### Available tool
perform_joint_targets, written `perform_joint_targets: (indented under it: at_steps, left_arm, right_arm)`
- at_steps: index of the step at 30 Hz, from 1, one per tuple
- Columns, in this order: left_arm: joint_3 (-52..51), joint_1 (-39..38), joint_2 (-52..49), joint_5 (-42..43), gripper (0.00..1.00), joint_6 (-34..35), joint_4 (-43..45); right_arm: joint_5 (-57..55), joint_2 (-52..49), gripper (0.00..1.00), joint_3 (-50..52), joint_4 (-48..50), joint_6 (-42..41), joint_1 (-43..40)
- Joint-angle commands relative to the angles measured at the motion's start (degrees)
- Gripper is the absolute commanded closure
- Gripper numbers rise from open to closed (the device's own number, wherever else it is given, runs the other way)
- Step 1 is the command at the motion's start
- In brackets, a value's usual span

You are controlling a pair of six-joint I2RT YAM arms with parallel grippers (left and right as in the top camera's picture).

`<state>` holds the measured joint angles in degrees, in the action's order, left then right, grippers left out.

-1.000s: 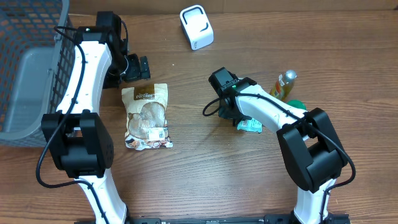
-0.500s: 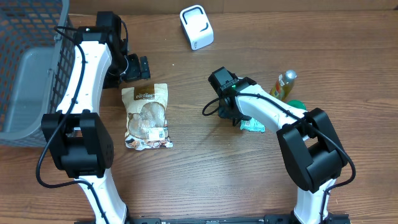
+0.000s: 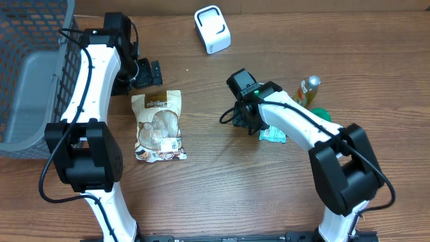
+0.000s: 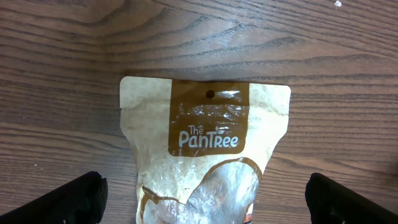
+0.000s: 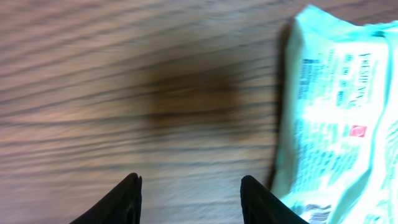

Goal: Scan the item barcode
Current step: 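Open the right gripper and lift it off the tissue pack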

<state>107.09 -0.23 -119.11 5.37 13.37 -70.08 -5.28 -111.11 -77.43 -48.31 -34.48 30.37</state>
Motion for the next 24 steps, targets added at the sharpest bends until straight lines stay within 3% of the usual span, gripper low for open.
perform_joint_targets:
  at_steps: [1,4,7,10,12,24]
  left_arm:
    - [0.96,0.22,1.46,0.42,0.00,-0.07,0.04]
    - [0.96,0.22,1.46,0.42,0.00,-0.07,0.07]
    - [0.96,0.22,1.46,0.42,0.00,-0.07,0.04]
    - [0.96,0.22,1.46,0.42,0.00,-0.07,0.04]
    - [0.96,0.22,1.46,0.42,0.00,-0.07,0.04]
    - [0.96,0.22,1.46,0.42,0.00,-0.07,0.04]
  right_arm:
    - [7.43,2.29,0.52,-1.11,0.66,0.52,-0.07]
    - [10.36,2.29,0.50,-1.11,1.07,0.52,-0.07]
    - [11.82,2.29,0.30,-1.03,1.81,0.46,-0.07]
    - [11.82,2.29,0.18,-1.01,1.97,0.46,-0.07]
    - [11.82,2.29,0.00,-1.01,1.97,0.46,-0.07]
    - [11.82,2.29,0.00,-1.01,3.21,0.46,-0.09]
